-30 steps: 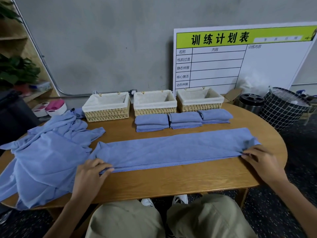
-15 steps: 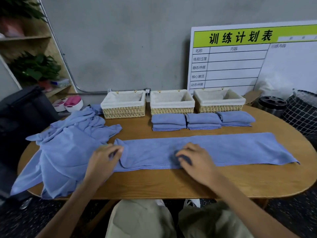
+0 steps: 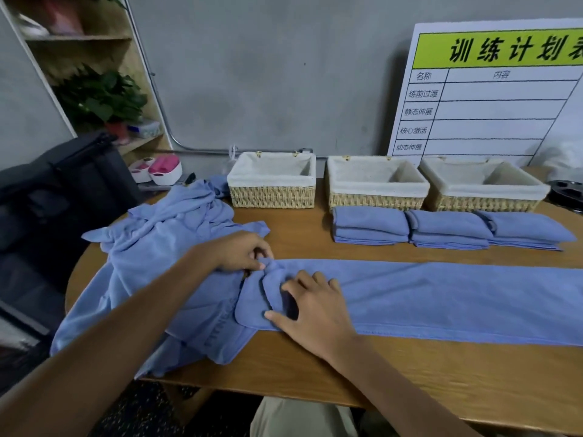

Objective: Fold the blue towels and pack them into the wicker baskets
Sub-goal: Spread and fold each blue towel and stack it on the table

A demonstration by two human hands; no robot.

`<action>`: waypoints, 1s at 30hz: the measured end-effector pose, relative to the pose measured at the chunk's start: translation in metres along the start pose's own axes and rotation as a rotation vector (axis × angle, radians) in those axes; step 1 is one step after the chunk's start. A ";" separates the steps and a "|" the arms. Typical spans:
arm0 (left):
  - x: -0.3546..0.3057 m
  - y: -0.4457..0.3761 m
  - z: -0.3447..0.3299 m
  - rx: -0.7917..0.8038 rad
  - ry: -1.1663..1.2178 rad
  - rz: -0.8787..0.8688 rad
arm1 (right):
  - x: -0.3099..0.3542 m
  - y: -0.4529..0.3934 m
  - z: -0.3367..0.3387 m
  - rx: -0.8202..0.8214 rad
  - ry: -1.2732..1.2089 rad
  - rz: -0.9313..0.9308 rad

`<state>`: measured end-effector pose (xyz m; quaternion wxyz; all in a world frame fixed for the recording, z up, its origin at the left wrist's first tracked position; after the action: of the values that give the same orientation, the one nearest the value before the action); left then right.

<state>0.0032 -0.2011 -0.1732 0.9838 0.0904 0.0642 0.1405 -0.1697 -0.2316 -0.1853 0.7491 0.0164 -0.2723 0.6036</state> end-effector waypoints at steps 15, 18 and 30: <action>0.027 0.025 0.032 -0.146 0.478 0.074 | 0.022 0.010 0.013 -0.246 -0.247 0.285; 0.028 0.028 0.035 -0.154 0.488 0.087 | 0.027 0.012 0.011 -0.228 -0.216 0.352; 0.039 0.028 0.028 -0.158 0.408 0.158 | 0.042 0.014 -0.004 -0.094 -0.210 0.478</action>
<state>0.0369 -0.1683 -0.1446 0.9404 -0.0127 0.2435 0.2372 -0.1757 -0.1891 -0.1746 0.5528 -0.0204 -0.3725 0.7451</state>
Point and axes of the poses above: each hand's wrist, its own y-axis away from the middle knuckle, its own z-axis out of the back of the hand, x = y × z, the point moved 8 cm from there along -y, towards the middle knuckle, and after that the axes turned 15 degrees about -y, right-handed, at the moved point
